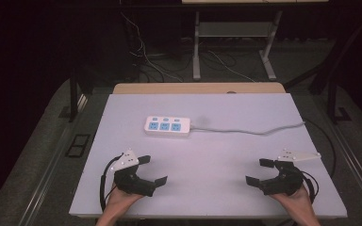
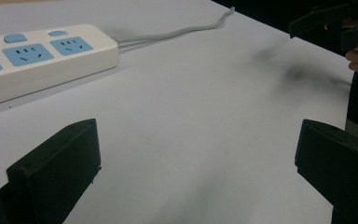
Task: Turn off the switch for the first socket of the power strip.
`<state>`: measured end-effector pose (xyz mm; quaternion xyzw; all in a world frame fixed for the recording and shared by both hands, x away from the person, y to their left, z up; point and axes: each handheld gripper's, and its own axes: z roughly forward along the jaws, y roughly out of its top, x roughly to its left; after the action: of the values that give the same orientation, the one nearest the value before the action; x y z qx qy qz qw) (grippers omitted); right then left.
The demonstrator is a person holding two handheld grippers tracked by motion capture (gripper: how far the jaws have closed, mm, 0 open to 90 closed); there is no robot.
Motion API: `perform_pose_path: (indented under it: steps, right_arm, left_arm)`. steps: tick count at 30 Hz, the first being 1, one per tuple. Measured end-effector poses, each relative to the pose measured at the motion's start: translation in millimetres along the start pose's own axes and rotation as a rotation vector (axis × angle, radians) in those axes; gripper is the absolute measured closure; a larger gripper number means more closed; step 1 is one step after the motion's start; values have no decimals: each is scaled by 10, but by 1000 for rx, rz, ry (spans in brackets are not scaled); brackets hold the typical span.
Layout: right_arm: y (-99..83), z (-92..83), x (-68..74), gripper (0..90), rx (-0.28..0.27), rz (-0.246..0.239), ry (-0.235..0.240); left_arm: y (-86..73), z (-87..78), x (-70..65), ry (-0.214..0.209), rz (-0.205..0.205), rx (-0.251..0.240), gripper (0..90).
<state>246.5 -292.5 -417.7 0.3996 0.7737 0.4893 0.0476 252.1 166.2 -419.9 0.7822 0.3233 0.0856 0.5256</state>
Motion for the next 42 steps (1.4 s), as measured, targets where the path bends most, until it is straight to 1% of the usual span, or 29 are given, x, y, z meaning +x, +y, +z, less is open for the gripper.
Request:
perform_pose_path:
  steps: [18,27,37,42]
  right_arm:
    - [-10,3,-12,5,4,10,9]
    - [-13,10,-14,5,19,23,18]
    - [-12,14,-16,5,25,19,22]
    - [-15,18,-16,5,30,18,19]
  left_arm:
    - [-2,-20,9,-2,1,10,0]
    - [0,-24,10,1,4,20,0]
    - [39,-44,0,-9,6,42,0]
    - [89,-55,1,-28,7,54,0]
